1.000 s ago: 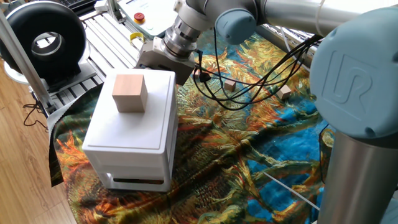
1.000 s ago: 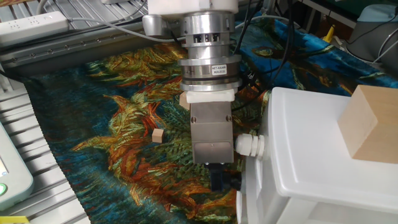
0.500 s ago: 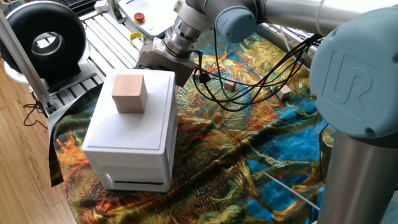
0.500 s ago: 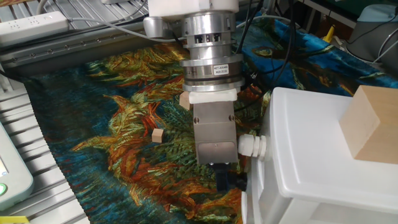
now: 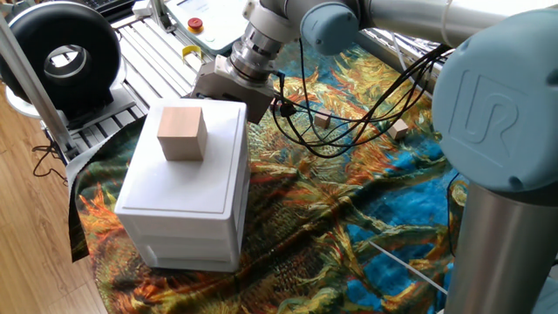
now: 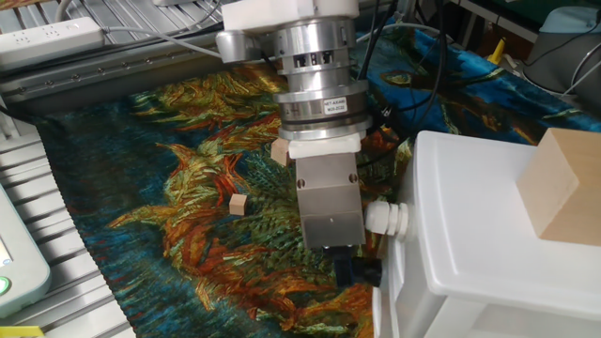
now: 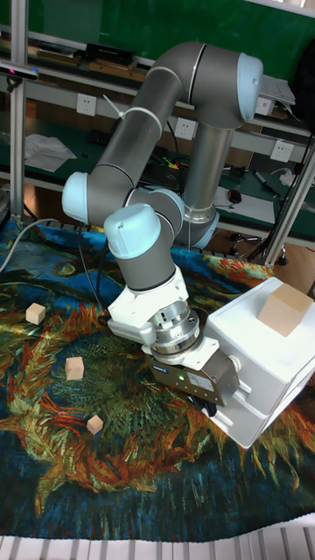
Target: Grasp the handle and close the drawer
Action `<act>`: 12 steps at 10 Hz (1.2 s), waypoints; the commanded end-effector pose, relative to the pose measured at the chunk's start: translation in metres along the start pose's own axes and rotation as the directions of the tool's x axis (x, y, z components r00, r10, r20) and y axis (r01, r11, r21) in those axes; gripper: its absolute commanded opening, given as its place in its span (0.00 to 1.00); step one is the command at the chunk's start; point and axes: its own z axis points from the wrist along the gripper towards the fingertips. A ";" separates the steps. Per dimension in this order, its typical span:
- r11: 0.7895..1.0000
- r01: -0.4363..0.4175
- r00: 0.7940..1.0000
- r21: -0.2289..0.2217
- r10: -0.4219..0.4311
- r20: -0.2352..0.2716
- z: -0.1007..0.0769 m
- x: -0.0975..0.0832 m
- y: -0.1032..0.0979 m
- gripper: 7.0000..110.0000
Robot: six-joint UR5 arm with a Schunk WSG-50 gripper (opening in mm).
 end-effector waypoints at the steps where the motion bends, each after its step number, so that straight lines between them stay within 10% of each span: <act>1: 1.000 -0.009 1.000 -0.007 0.009 -0.020 -0.001 0.003 0.002 0.00; 12: 1.000 0.005 0.999 -0.003 -0.005 -0.038 0.000 0.005 0.000 0.00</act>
